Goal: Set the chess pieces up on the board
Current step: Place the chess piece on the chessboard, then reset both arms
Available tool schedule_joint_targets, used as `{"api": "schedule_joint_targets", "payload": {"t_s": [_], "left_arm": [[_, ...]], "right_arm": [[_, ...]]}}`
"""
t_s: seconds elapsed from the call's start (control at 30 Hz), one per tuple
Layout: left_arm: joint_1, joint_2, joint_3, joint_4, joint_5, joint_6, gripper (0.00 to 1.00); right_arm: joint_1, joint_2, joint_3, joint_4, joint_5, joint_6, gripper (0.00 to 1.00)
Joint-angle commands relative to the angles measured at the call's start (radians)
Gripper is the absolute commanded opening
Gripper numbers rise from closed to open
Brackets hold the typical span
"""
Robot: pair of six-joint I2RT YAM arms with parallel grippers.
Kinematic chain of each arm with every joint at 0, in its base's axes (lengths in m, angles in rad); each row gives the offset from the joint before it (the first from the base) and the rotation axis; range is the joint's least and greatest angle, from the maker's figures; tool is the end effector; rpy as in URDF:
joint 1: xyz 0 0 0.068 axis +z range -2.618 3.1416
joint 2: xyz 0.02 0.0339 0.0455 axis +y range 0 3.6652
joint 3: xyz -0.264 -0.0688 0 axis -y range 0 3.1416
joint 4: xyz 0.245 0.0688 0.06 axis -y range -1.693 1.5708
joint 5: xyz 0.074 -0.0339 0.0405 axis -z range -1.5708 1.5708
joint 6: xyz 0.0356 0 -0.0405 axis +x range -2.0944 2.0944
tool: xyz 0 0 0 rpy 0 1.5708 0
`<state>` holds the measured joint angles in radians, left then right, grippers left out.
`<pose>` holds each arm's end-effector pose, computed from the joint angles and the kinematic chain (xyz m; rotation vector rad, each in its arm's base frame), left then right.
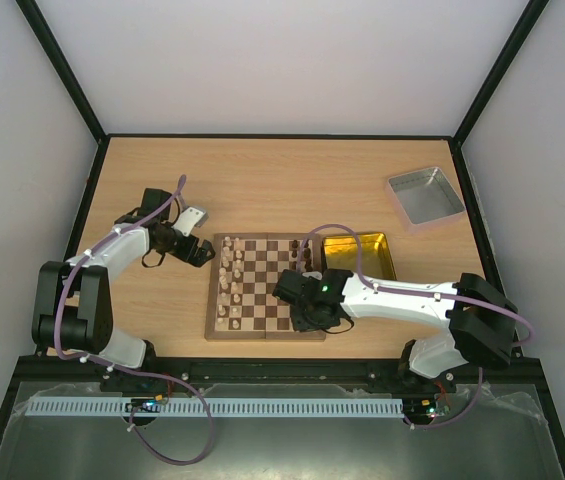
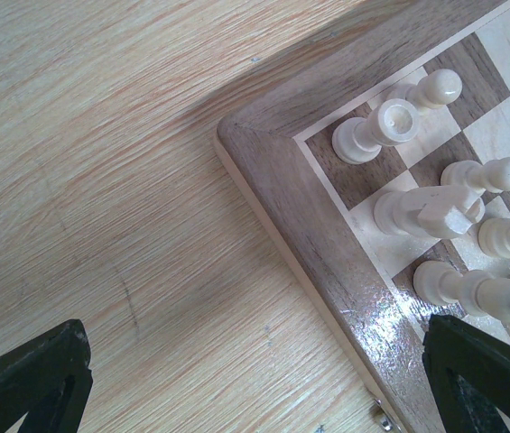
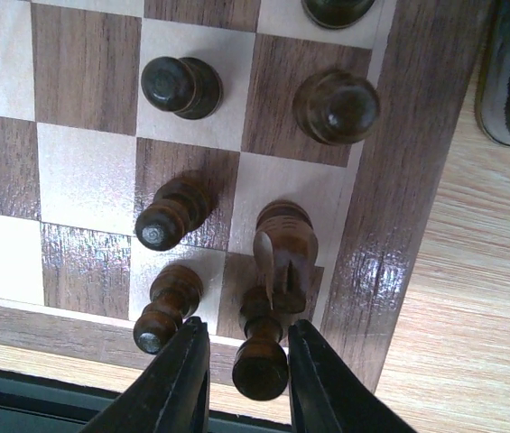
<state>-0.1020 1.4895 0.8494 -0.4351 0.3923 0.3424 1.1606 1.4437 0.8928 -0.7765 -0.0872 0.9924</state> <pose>0.2789 -0.0422 0.1844 0.6934 2.4819 -0.4296 0.0981 0.2333 0.1920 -0.2749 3.0651 0.3950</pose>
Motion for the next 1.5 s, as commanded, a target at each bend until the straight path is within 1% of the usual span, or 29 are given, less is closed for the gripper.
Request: {"api": "schedule_joint_targets", "payload": {"t_s": [0.0, 0.1, 0.13, 0.23, 0.43, 0.5, 0.53, 0.63, 0.7, 0.8, 0.83, 1.0, 1.07, 1.2, 1.37, 1.47], "left_arm": [[-0.005, 0.004, -0.002, -0.002, 0.003, -0.004, 1.0], [-0.005, 0.003, -0.004, -0.003, 0.002, -0.005, 1.0], [-0.005, 0.003, -0.003, -0.003, 0.003, -0.005, 1.0], [-0.005, 0.004, -0.004, -0.002, 0.0, -0.005, 1.0], [-0.005, 0.004, 0.002, -0.007, -0.005, -0.005, 1.0], [-0.003, -0.015, 0.002, 0.011, -0.054, -0.007, 1.0], [0.0, -0.034, -0.004, 0.024, -0.101, -0.007, 1.0], [0.016, -0.091, -0.002, 0.026, -0.147, 0.013, 1.0], [0.03, -0.116, 0.012, 0.0, -0.149, 0.038, 1.0], [0.047, -0.156, 0.048, -0.083, -0.139, 0.1, 1.0], [0.048, -0.174, 0.064, -0.125, -0.125, 0.13, 1.0], [0.034, -0.301, 0.172, -0.372, 0.018, 0.245, 1.0], [-0.009, -0.351, 0.204, -0.43, 0.014, 0.257, 1.0], [-0.123, -0.42, 0.172, -0.452, -0.056, 0.259, 1.0], [-0.188, -0.479, 0.101, -0.462, 0.001, 0.285, 1.0], [-0.207, -0.482, 0.077, -0.464, -0.003, 0.289, 1.0]], "right_arm": [[0.01, -0.019, 0.025, -0.047, 0.037, 0.011, 0.24], [0.01, -0.022, 0.048, -0.07, 0.051, 0.006, 0.24], [0.009, -0.024, 0.058, -0.077, 0.054, 0.004, 0.27], [0.009, -0.034, 0.087, -0.106, 0.074, -0.001, 0.28], [0.008, -0.065, 0.151, -0.17, 0.122, -0.002, 0.34], [0.007, -0.087, 0.173, -0.195, 0.158, 0.002, 0.35], [0.005, -0.1, 0.184, -0.205, 0.174, 0.003, 0.37], [-0.003, -0.155, 0.208, -0.227, 0.231, 0.004, 0.48], [-0.009, -0.199, 0.213, -0.241, 0.268, 0.006, 0.62], [-0.015, -0.252, 0.217, -0.26, 0.309, 0.008, 0.77], [-0.014, -0.267, 0.219, -0.269, 0.323, 0.006, 0.78], [-0.014, -0.342, 0.199, -0.278, 0.404, -0.016, 0.79], [-0.013, -0.361, 0.176, -0.254, 0.425, -0.035, 0.8], [-0.012, -0.371, 0.099, -0.149, 0.426, -0.096, 0.8], [-0.011, -0.411, 0.021, 0.008, 0.364, -0.154, 0.81], [-0.012, -0.448, 0.002, 0.041, 0.359, -0.16, 0.81]]}}
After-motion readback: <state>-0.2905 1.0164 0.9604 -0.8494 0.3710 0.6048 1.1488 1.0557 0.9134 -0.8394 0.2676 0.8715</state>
